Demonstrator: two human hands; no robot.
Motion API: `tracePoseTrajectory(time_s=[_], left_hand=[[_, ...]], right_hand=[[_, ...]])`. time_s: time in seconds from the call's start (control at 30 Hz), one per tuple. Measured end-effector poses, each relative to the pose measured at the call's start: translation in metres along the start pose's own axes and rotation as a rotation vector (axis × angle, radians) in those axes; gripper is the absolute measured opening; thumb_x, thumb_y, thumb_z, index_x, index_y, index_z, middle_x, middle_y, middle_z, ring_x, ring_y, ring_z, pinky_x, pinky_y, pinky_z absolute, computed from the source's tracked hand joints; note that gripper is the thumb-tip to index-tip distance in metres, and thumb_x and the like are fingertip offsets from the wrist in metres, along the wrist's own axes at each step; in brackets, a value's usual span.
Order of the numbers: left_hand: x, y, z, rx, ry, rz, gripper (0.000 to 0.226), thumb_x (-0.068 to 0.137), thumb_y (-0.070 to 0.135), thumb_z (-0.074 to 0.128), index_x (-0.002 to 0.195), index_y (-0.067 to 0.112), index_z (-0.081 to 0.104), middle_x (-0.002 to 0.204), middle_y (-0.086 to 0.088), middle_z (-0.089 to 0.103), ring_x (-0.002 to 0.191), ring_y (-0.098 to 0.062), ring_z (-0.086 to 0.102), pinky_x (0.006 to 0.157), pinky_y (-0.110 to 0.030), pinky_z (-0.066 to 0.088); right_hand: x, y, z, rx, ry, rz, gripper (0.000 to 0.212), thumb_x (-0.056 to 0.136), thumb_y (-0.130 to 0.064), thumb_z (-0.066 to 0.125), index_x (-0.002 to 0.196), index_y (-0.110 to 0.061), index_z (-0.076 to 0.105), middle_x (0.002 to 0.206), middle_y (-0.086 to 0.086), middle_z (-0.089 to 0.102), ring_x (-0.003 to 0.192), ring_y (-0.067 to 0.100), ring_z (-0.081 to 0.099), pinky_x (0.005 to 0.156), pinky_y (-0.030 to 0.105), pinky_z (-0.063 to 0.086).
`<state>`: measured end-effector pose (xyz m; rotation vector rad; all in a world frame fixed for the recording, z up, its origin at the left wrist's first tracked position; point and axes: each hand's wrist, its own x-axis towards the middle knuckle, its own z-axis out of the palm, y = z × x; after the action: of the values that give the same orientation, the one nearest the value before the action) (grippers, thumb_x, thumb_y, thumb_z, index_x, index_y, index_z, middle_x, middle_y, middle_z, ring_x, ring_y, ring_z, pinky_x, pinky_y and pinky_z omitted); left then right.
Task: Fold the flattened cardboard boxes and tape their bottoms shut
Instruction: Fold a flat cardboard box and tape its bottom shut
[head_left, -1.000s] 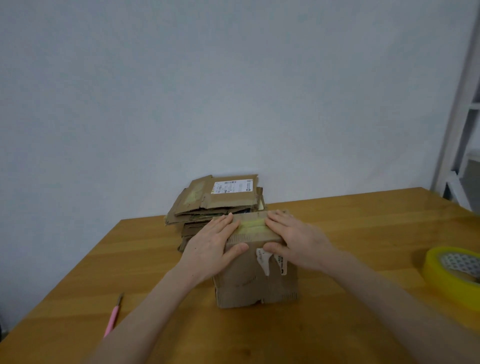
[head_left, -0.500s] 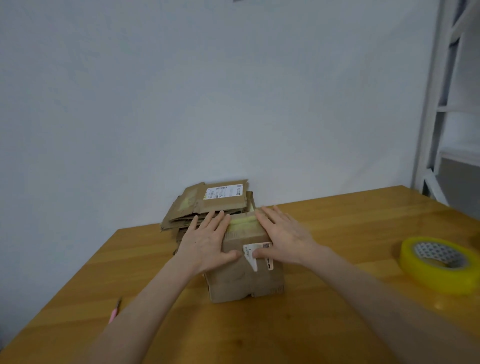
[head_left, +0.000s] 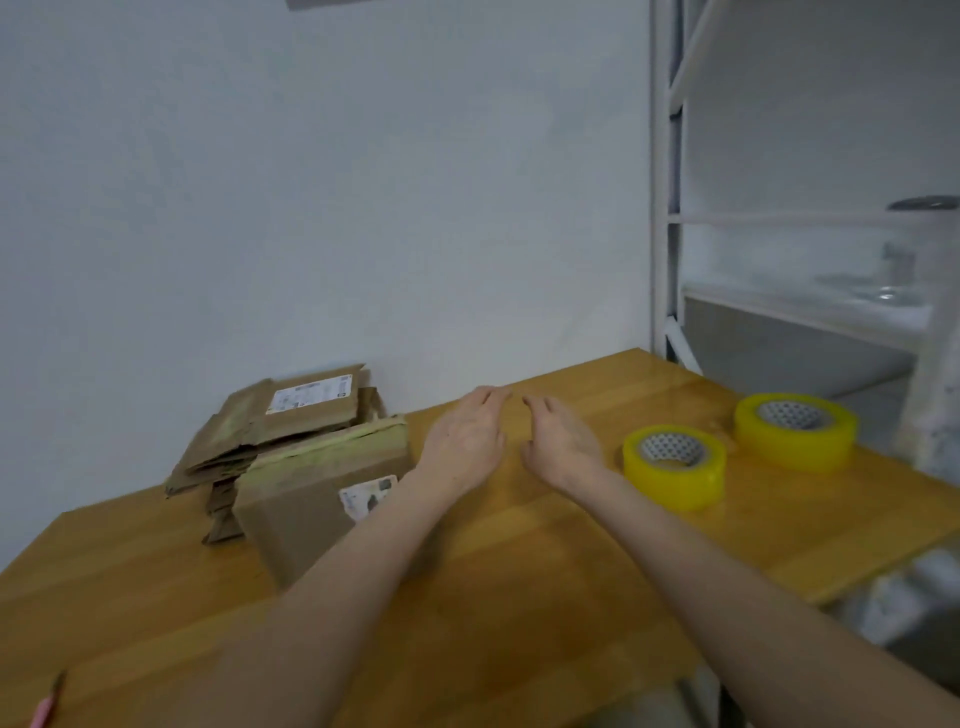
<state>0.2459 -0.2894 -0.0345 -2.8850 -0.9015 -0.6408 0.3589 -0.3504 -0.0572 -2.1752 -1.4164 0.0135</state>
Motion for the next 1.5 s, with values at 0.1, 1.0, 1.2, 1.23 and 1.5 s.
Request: tracePoseTrajectory(time_s=[0.1, 1.0, 1.2, 1.23, 1.5], left_hand=[[0.017, 0.035, 0.035, -0.062, -0.134, -0.018, 0.054, 0.092, 0.010, 0.043, 0.144, 0.014, 0.032, 0.146, -0.006, 0.037, 0.133, -0.024, 0.038, 0.108, -0.036, 0.034], [-0.014, 0.006, 0.101, -0.470, -0.372, -0.364, 0.059, 0.083, 0.028, 0.071, 0.133, 0.008, 0.046, 0.128, -0.008, 0.057, 0.115, -0.023, 0.055, 0.092, -0.031, 0.045], [-0.019, 0.026, 0.109, -0.434, -0.225, -0.419, 0.029, 0.074, 0.029, 0.076, 0.092, 0.019, 0.056, 0.099, -0.004, 0.065, 0.095, -0.021, 0.060, 0.078, -0.032, 0.046], [-0.019, 0.026, 0.102, -0.437, -0.175, -0.401, 0.026, 0.075, 0.027, 0.076, 0.092, 0.017, 0.059, 0.097, -0.004, 0.065, 0.094, -0.020, 0.059, 0.077, -0.030, 0.046], [0.015, 0.012, -0.035, -0.479, 0.256, -0.317, 0.009, 0.088, 0.020, 0.061, 0.084, 0.014, 0.066, 0.076, 0.001, 0.062, 0.075, -0.018, 0.062, 0.074, -0.027, 0.049]], right_hand=[[-0.009, 0.038, 0.000, -0.099, -0.027, 0.098, 0.054, 0.090, -0.025, 0.052, 0.140, -0.015, 0.033, 0.142, 0.006, 0.037, 0.129, 0.027, 0.036, 0.104, 0.038, 0.036], [0.030, 0.077, 0.019, -0.022, -0.387, 0.029, 0.047, 0.080, -0.024, 0.054, 0.127, -0.024, 0.052, 0.125, 0.004, 0.058, 0.110, 0.025, 0.056, 0.089, 0.040, 0.051], [0.004, 0.086, 0.018, -0.331, -0.413, -0.102, 0.046, 0.086, -0.030, 0.059, 0.131, -0.035, 0.050, 0.137, -0.001, 0.051, 0.129, 0.021, 0.043, 0.113, 0.043, 0.022], [0.004, 0.083, 0.014, -0.227, -0.377, -0.095, 0.045, 0.085, -0.032, 0.061, 0.129, -0.032, 0.053, 0.133, 0.000, 0.055, 0.125, 0.022, 0.048, 0.109, 0.039, 0.030], [0.017, 0.019, -0.064, 0.654, -0.118, -0.113, 0.028, 0.086, -0.031, 0.064, 0.091, -0.005, 0.071, 0.079, 0.005, 0.063, 0.071, 0.012, 0.055, 0.063, 0.027, 0.039]])
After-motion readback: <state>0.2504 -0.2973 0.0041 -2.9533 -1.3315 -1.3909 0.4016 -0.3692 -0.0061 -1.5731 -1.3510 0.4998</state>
